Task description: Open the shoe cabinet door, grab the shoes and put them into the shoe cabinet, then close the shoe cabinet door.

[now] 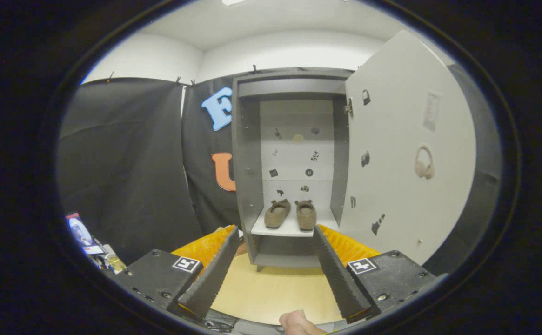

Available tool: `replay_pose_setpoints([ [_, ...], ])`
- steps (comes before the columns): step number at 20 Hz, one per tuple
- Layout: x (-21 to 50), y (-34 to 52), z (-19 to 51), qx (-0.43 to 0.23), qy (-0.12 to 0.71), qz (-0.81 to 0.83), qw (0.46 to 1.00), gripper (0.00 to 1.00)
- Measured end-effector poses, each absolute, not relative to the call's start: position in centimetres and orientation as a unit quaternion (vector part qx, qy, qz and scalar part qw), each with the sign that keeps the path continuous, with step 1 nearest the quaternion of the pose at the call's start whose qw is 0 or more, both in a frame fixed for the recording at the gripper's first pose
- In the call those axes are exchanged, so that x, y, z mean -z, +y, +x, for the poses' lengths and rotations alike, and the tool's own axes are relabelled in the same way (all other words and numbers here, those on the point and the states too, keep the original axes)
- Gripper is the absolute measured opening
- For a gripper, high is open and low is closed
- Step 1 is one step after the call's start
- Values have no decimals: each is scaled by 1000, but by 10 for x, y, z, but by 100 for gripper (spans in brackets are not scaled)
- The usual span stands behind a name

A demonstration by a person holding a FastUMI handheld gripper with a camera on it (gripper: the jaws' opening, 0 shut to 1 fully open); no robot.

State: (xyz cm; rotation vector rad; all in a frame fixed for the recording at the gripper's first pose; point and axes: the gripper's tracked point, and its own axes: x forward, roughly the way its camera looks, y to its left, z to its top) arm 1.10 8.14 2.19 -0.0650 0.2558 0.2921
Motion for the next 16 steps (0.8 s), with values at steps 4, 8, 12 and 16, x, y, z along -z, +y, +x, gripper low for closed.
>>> replay_pose_setpoints([
  [4,-34,34,-30,-142,91,-29,985,100],
  [8,-50,-22,-61,-131,63,-41,989,100],
  [12,-53,-74,-87,-138,47,-29,989,100],
  [16,-67,-151,-94,-103,2,-54,993,100],
])
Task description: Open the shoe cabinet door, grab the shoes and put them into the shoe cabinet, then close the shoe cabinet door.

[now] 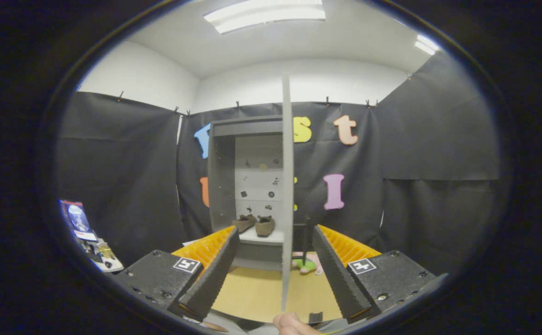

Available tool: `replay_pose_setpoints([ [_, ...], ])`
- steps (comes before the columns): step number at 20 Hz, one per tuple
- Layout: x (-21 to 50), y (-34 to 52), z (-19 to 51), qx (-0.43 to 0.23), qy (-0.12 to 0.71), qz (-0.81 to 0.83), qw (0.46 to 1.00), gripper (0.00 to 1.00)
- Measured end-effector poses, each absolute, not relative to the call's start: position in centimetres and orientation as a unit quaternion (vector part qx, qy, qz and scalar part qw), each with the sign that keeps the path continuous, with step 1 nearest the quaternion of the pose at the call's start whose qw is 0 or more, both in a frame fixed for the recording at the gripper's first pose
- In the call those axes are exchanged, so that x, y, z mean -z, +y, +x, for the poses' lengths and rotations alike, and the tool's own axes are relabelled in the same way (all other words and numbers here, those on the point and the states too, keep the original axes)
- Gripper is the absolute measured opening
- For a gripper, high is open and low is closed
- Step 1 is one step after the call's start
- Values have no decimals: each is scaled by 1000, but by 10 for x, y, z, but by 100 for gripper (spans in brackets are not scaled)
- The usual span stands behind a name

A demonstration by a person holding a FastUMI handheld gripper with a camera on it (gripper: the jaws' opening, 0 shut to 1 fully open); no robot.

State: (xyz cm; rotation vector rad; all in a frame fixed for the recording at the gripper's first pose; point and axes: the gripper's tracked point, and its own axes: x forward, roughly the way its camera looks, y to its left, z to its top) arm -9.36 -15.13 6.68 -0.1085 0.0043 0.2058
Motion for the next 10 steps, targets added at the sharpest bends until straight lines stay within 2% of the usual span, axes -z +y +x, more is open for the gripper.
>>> replay_pose_setpoints([
  [3,-71,-200,-89,-80,-27,-71,994,100],
  [6,-65,-244,-75,-62,-20,-63,996,100],
  [10,-74,-292,-35,-45,-39,-80,995,100],
])
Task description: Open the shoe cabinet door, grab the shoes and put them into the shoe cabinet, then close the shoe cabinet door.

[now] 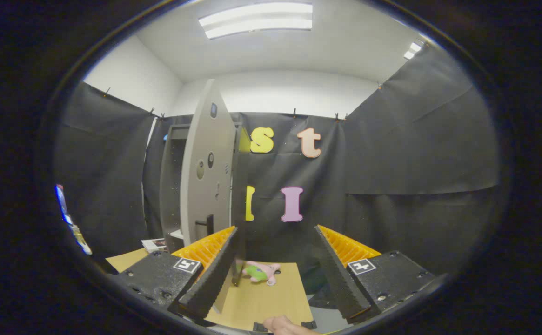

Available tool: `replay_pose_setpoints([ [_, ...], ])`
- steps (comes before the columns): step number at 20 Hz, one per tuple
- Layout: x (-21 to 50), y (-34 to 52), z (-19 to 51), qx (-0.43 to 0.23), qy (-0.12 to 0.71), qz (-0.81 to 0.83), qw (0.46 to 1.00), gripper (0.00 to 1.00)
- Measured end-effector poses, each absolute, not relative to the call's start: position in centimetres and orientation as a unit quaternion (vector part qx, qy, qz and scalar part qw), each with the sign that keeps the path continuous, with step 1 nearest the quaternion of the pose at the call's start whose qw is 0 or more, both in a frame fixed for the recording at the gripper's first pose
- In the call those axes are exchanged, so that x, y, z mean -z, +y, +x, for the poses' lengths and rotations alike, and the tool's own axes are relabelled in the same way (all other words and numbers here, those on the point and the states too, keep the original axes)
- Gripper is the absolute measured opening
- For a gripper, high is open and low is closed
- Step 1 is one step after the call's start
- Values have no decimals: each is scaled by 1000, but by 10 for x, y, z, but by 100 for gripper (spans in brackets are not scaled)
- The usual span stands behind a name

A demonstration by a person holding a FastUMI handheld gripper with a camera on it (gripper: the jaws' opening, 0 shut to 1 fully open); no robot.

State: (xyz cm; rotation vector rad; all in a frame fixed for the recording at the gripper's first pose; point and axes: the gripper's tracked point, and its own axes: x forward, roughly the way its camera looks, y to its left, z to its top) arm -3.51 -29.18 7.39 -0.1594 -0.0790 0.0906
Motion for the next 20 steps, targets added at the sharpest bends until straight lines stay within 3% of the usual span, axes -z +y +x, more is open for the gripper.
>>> replay_pose_setpoints([
  [7,-60,-316,20,-59,-14,-83,995,100],
  [20,-18,-273,84,-63,39,-55,996,100],
])
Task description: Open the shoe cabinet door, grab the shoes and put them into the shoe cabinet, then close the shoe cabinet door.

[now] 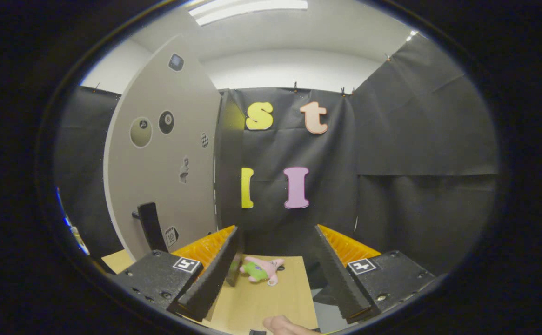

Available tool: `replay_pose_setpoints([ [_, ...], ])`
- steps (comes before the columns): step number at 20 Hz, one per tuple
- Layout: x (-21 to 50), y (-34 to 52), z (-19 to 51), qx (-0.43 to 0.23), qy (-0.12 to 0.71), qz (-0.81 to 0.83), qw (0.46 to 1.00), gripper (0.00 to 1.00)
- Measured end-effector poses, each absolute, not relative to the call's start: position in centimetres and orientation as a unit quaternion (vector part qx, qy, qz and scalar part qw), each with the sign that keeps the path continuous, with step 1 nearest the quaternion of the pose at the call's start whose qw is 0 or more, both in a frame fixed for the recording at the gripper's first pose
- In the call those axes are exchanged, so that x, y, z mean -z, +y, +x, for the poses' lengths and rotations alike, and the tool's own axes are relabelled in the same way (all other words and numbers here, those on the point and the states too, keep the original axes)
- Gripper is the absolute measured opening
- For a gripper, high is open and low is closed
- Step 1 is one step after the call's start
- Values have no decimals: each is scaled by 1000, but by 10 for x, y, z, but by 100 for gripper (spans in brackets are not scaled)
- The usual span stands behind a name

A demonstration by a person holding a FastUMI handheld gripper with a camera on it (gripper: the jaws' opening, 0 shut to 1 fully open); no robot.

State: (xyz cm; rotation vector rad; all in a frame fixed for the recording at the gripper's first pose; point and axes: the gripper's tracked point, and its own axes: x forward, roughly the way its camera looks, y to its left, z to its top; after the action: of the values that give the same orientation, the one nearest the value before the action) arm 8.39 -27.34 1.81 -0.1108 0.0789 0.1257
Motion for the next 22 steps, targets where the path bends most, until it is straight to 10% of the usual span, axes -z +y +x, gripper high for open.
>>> replay_pose_setpoints([
  [22,21,-123,73,-118,61,-85,987,92],
])
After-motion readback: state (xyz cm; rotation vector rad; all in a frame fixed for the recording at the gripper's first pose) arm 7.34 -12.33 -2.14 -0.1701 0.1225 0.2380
